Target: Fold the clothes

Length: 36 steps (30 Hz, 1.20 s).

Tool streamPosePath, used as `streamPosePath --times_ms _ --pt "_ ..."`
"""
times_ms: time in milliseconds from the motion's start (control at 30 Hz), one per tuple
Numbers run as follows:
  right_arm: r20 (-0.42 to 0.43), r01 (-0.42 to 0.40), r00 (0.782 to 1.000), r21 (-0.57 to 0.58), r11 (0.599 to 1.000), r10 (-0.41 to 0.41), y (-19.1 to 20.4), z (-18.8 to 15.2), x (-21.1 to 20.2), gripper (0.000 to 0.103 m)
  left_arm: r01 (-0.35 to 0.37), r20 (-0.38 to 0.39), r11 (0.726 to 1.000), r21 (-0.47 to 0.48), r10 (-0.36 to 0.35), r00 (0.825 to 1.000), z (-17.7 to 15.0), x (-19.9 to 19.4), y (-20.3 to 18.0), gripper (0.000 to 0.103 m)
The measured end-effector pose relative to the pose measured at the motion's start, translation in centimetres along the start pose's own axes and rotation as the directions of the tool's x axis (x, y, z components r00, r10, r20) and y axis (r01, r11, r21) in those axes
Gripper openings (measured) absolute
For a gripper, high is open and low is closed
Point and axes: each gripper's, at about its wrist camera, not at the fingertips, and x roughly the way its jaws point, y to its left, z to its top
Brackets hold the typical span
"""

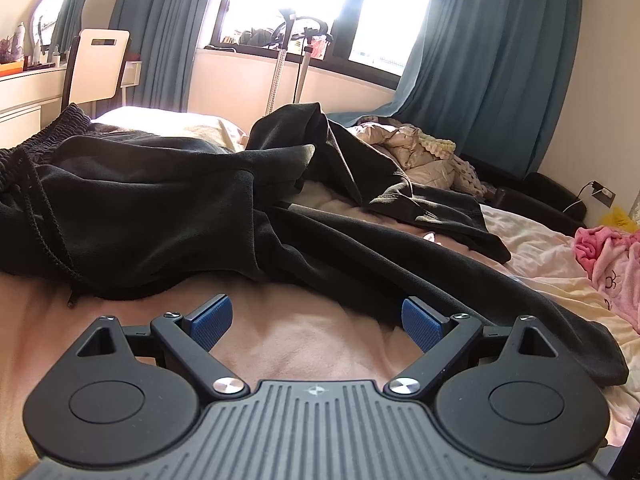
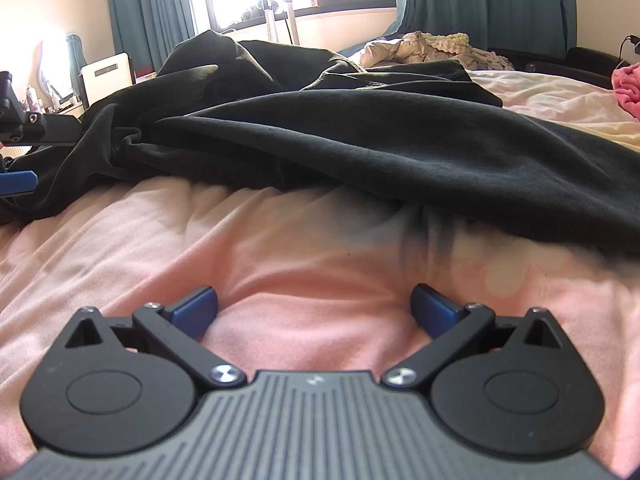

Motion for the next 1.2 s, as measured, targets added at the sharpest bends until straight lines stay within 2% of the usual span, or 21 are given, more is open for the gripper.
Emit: streamPosePath --times_ms 400,567,700,800,967,1033,1100,1200 --pt "0.004 -0.003 1.0 0.001 1.0 0.003 0.0 0.0 -0.1 0.103 -0.023 0.029 1.0 0.001 0.023 0.999 0.3 -0.7 0.0 0.093" --pt "0.011 -0.007 1.0 0.011 1.0 0.007 -0.1 -0.1 -0.1 0.103 -0.025 0.045 0.998 -0.051 0.027 0.999 0.8 -1.2 1.0 0.093" --pt "0.009 0.021 1.0 -0.013 1.0 -0.021 0.4 -0.2 0.0 0.103 -0.028 0.05 0.997 -0.077 0.032 0.998 1.1 -1.4 1.5 0.093" --pt "0.009 0.004 1.0 0.01 1.0 -0.005 0.0 -0.1 0.0 0.103 -0.03 0.05 0.995 -0.092 0.035 0.998 1.1 -1.5 1.9 0.093" --pt "-0.089 -0.026 0.996 0.024 0.999 0.028 -0.6 2.1 -0.3 0.103 -0.022 0.06 0.995 -0.1 0.028 0.998 1.3 -1.3 1.9 0.093" --pt "-0.054 -0.015 0.998 0.12 0.993 0.022 -1.7 3.3 -1.8 0.103 -0.016 0.061 0.995 -0.097 0.022 0.998 1.4 -1.2 1.7 0.093" --pt "0.022 0.022 0.999 0.259 0.966 -0.029 -3.5 4.9 -4.0 0.103 -0.013 0.065 0.996 -0.09 0.019 0.998 1.4 -1.1 1.5 0.093" --pt "0.109 0.064 0.988 0.366 0.928 -0.111 -6.5 7.0 -6.7 0.103 -0.013 0.063 0.996 -0.088 0.019 0.998 1.3 -1.2 1.6 0.093"
